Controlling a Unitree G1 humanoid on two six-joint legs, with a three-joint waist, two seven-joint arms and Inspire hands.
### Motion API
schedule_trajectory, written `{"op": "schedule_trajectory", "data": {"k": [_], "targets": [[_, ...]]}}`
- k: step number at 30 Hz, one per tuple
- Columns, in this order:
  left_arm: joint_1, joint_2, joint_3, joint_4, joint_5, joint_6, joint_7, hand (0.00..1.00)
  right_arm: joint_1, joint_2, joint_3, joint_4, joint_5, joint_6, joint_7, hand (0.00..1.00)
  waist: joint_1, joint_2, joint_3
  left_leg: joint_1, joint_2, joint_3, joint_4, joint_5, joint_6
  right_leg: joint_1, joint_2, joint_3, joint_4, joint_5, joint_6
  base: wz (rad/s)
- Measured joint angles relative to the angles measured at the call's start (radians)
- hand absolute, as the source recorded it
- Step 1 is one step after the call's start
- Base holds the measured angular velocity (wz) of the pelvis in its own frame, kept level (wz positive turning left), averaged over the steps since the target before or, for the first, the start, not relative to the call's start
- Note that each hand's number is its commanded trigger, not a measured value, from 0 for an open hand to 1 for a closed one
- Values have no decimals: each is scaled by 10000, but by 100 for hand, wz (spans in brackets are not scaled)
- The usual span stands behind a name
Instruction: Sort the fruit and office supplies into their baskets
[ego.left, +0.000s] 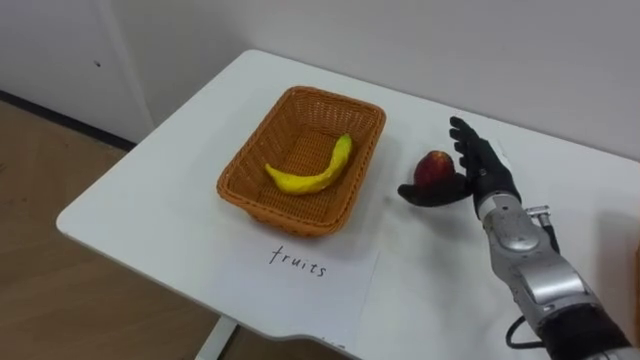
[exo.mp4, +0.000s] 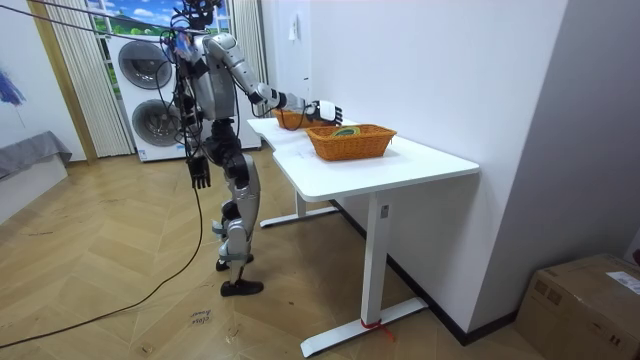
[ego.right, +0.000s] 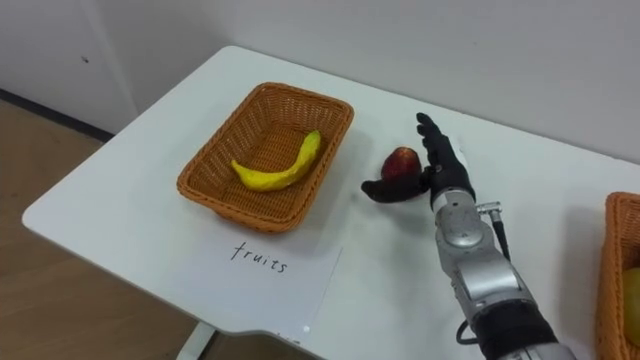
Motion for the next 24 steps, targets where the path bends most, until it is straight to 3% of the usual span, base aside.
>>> {"op": "schedule_trajectory", "data": {"k": [6,14,24], "targets": [[1,40,-5,-18,-12,1,-28,0,-24,0,260,728,8,-19,375,0,22,-102,-26,-4,-7,-7,11,5,8,10,-11,1,11,-1,1,0],[25,64,-3,-49,11,41,-157,0,-24,-2,259,807,-431,42,799,0,35,-284,36,-56,-43,-30,78,4,12,13,-26,0,-13,-33,35,0],[24,183,5,-45,10,122,-346,0,-24,-2,193,854,-424,57,817,0,44,-285,33,-106,-48,-41,137,4,13,2,-35,-27,-8,-39,33,0]]}}
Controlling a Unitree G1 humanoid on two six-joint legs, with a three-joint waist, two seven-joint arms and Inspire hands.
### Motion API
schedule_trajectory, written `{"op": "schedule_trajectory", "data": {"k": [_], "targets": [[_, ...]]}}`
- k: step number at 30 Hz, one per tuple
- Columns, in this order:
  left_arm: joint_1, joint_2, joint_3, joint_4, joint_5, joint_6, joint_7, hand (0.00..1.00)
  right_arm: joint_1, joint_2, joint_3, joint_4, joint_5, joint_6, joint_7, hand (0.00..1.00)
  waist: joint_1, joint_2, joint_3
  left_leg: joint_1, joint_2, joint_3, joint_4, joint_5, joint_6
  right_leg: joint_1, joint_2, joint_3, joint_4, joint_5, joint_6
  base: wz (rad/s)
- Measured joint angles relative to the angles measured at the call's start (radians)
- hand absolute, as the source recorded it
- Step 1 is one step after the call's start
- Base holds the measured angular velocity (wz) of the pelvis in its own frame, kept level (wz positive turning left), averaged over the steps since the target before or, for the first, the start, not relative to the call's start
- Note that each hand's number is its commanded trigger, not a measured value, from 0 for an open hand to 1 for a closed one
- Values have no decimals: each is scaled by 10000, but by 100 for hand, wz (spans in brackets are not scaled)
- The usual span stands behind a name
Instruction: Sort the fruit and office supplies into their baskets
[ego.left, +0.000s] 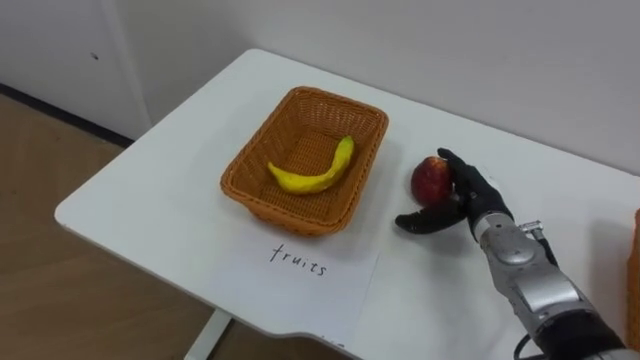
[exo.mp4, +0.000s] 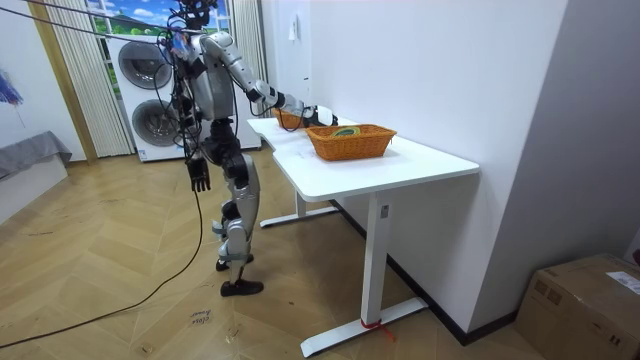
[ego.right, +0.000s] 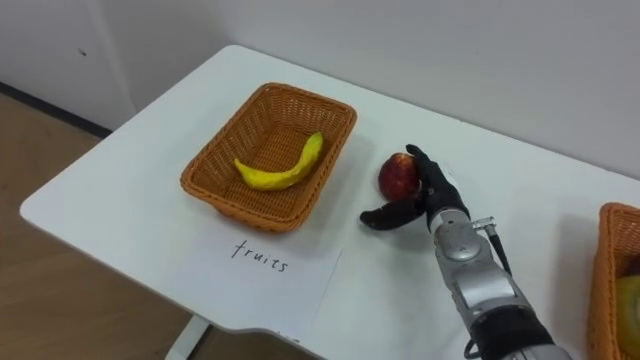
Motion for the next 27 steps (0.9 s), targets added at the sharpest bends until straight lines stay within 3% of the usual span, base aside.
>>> {"op": "schedule_trajectory", "data": {"k": [10,16,27], "targets": [[-28,22,6,26,-4,2,-19,0,-94,-157,-116,262,33,-96,-138,0,36,206,-60,-214,-45,-191,187,2,-2,-84,-22,-193,28,-24,-9,5],[-36,21,3,27,-7,-3,-20,0,-95,-380,-120,321,21,-162,-143,0,199,211,-63,-282,-48,-201,183,15,-5,-158,-21,-183,49,-40,-13,1],[-43,21,161,19,-23,-97,-7,0,-172,-411,-477,302,3,-199,-651,0,193,153,-47,-518,-117,-297,181,33,25,-329,-88,-368,60,-68,26,3]]}}
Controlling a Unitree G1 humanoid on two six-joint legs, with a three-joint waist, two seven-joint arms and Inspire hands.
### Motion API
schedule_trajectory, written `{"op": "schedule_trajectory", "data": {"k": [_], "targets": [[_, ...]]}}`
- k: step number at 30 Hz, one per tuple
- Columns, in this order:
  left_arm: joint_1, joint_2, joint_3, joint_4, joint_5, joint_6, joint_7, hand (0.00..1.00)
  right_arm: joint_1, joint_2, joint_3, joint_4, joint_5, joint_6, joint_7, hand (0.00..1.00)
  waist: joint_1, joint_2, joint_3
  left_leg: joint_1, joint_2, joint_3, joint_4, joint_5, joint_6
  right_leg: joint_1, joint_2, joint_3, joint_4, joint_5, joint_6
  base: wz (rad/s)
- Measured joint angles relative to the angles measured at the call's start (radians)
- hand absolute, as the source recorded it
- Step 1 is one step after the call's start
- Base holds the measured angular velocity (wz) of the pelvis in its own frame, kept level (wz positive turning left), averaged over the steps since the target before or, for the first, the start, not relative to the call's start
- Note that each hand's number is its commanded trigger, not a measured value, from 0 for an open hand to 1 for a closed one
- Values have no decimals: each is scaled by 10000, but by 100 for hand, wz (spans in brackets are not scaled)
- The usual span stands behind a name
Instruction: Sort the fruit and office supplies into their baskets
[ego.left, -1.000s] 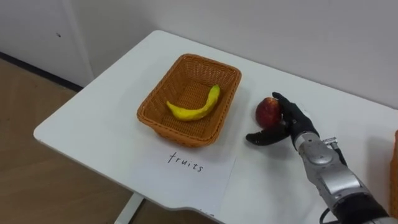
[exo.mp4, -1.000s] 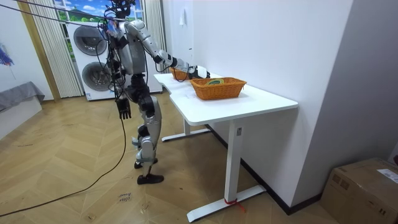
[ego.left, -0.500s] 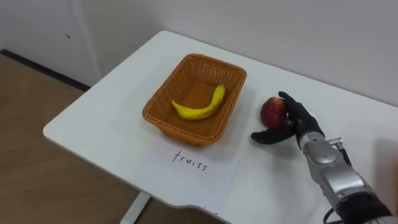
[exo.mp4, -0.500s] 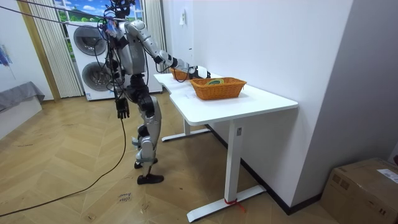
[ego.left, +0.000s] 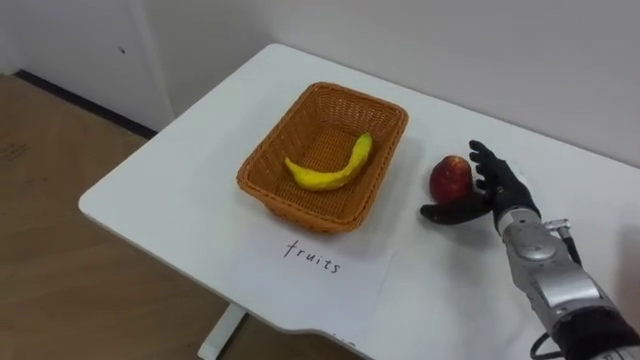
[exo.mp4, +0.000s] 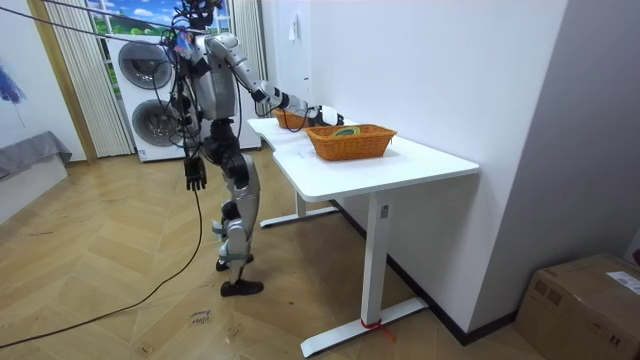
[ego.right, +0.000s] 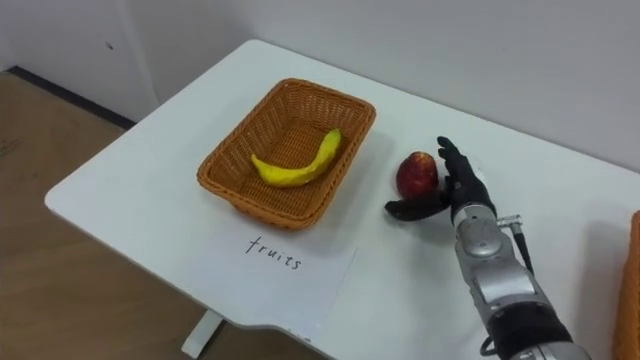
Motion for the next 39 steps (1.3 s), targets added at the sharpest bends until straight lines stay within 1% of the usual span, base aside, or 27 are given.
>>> {"op": "schedule_trajectory", "data": {"k": [1,3,4,5,6,8,9,10,12,16,17,20,22,24,28,32,35,39], "targets": [[-2,0,0,-3,3,-55,11,0,-1,-18,-2,-1,5,0,-31,0,3,0,0,-23,-9,-36,0,6,11,-7,-24,-85,8,-5,9,11],[-1,-1,-1,-3,2,-67,19,0,-2,-18,0,-9,6,0,-59,0,19,10,7,-25,-1,-66,1,9,15,-8,-48,-103,37,-21,35,8],[-1,-1,-1,-4,3,-68,22,0,-4,-19,0,-9,3,0,-59,28,22,13,11,-14,0,-89,1,9,16,-3,-59,-102,58,-27,45,5],[0,-5,-2,-3,3,-69,21,0,-12,-18,0,-9,2,0,-60,53,30,39,47,20,-3,-98,-4,8,18,5,-73,-103,121,-30,49,4],[0,-4,-2,-3,3,-69,22,0,-12,-18,1,-9,1,-9,-65,100,30,68,75,34,-5,-103,-8,7,20,16,-76,-105,129,-32,53,0],[-1,-4,-1,-1,6,-78,26,0,-43,-19,1,-9,-16,-46,-89,100,34,64,94,49,-8,-119,-19,7,21,34,-77,-100,125,-34,56,0],[1,-9,-7,24,9,-80,26,0,-60,-27,4,0,-88,-78,-91,100,35,122,140,99,-17,-160,-26,6,22,85,-77,-93,117,-35,58,0],[0,-8,-6,47,8,-81,34,0,-61,-53,7,21,-261,-91,-82,100,37,142,148,126,-21,-164,-28,5,22,109,-76,-87,117,-39,63,0],[3,-8,-13,52,14,-86,45,0,-89,-103,7,30,-627,-91,-67,100,46,138,148,127,-23,-150,-28,6,21,109,-66,-79,116,-43,63,0],[2,-11,-20,104,24,-83,42,0,-130,-133,22,44,-1542,-90,199,100,53,74,110,197,-22,-96,-63,9,16,143,-50,-51,113,-54,49,0],[2,-11,-20,125,24,-83,40,0,-135,-131,23,44,-1585,-94,228,100,57,87,116,215,-22,-86,-77,9,16,151,-51,-50,114,-55,50,-4],[-5,-11,-19,184,26,-116,36,0,-194,-125,95,70,-1896,-93,333,100,63,54,98,265,-19,-44,-142,12,18,158,-55,-43,112,-60,50,-4],[-4,3,-14,212,29,-130,36,0,-197,-126,121,72,-1971,-93,449,100,65,-7,75,282,-15,-24,-198,25,26,149,-67,-40,111,-62,54,0],[-4,6,-15,213,29,-144,36,0,-200,-126,185,70,-1977,-94,489,100,66,-55,78,280,-15,-27,-203,25,27,146,-70,-45,115,-62,55,0],[-5,7,-15,218,30,-262,36,0,-201,-120,211,72,-1997,-94,678,100,66,-155,122,274,-9,-33,-215,24,27,141,-67,-51,115,-61,56,0],[-6,7,-15,223,31,-322,18,0,-201,-103,295,71,-2001,-117,870,100,72,-172,117,277,-11,-32,-211,23,28,146,-70,-53,118,-59,58,0],[-12,17,-1,254,27,-372,17,0,-215,-102,294,262,-1959,-287,925,100,93,-166,116,277,-13,-34,-200,24,27,152,-70,-56,124,-59,57,0],[-20,17,-1,291,9,-398,-1,0,-233,-106,293,293,-1961,-298,1049,100,97,-169,114,282,-12,-35,-194,24,27,164,-69,-57,126,-59,57,0]]}}
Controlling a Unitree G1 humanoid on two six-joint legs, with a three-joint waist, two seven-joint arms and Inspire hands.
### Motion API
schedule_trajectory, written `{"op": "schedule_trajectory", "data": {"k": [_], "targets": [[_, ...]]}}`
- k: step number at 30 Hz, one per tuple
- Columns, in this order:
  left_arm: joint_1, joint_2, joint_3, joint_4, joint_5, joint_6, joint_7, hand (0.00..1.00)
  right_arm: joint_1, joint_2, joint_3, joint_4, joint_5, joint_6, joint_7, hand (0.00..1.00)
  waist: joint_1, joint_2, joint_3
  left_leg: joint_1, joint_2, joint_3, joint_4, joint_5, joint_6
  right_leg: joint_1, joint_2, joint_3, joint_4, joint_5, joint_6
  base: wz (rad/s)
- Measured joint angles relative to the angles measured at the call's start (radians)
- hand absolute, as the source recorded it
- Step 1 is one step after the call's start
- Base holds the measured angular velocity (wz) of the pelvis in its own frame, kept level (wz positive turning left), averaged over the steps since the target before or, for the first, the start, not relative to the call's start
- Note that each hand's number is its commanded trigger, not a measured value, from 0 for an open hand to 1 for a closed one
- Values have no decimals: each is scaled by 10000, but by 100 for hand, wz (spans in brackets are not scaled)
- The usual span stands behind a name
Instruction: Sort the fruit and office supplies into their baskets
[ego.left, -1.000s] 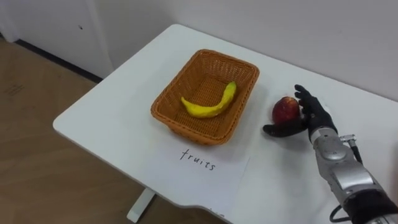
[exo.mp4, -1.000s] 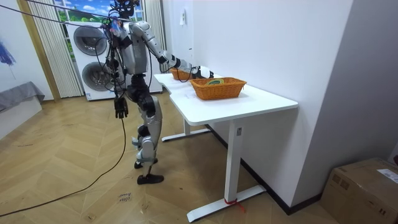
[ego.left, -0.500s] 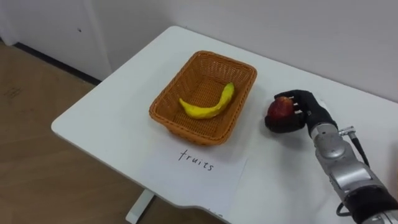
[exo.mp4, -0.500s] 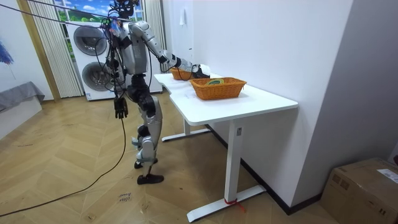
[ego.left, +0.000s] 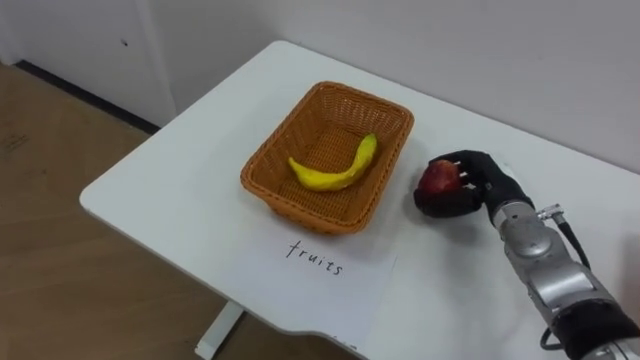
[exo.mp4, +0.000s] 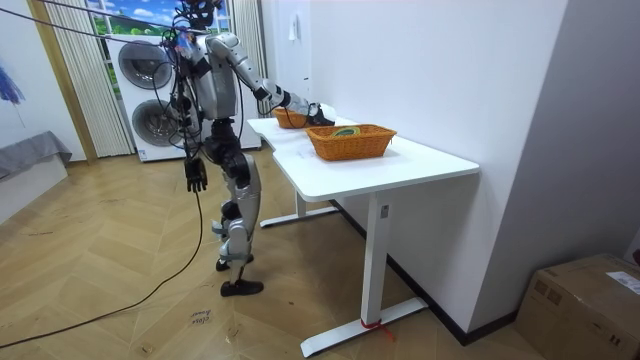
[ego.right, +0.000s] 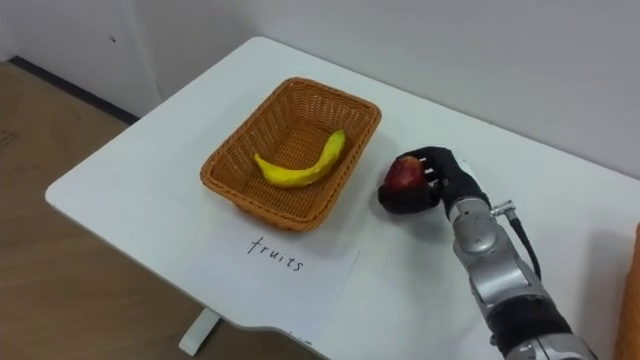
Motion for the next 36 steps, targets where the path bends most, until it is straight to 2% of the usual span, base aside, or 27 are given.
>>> {"op": "schedule_trajectory", "data": {"k": [8,11,13,16,19,23,26,29,36], "targets": [[-18,18,55,-333,17,-20,12,0,-19,-13,-4,-486,-357,146,230,100,-63,-75,-52,-23,-10,18,-32,1,2,-55,5,107,-28,-2,1,-1],[-21,23,118,-385,17,-10,115,0,9,-15,-33,-1444,-397,257,137,100,-185,-109,-72,-25,-11,76,-49,2,4,-85,5,137,-30,-2,2,-4],[-86,16,288,-411,36,-11,151,0,15,-15,-115,-2312,-600,282,-6,100,-388,-164,-117,-5,-12,87,-28,8,13,-76,5,168,-23,-2,3,0],[-226,25,437,-392,9,-73,375,0,36,-18,-203,-3354,-1108,285,-120,100,-477,-219,-156,35,-16,88,-29,7,13,-31,18,320,-18,-1,4,1],[-382,23,501,-291,2,-99,488,0,43,-20,-220,-4052,-1276,284,-219,100,-570,-217,-154,131,-12,118,-40,5,16,44,23,378,-16,-1,5,-1],[-580,2,661,-268,1,-60,520,0,32,-34,-232,-4440,-1423,389,-229,100,-596,-139,-110,250,-7,144,-133,1,19,127,22,474,-6,-2,6,-3],[-579,-10,662,-267,12,61,521,0,32,-58,-280,-4717,-1563,542,-198,100,-635,-107,-131,306,-12,168,-128,7,22,171,19,525,19,-1,6,-4],[-601,-18,661,-273,13,111,515,0,24,-243,-343,-5127,-1614,706,-154,100,-628,-145,-161,317,-18,182,-125,21,22,176,15,535,35,-1,5,0],[-631,-15,648,-269,6,103,515,0,-292,-272,-378,-5615,-1770,712,59,100,-636,-171,-167,397,-19,140,-164,29,21,230,21,541,13,-1,5,0]]}}
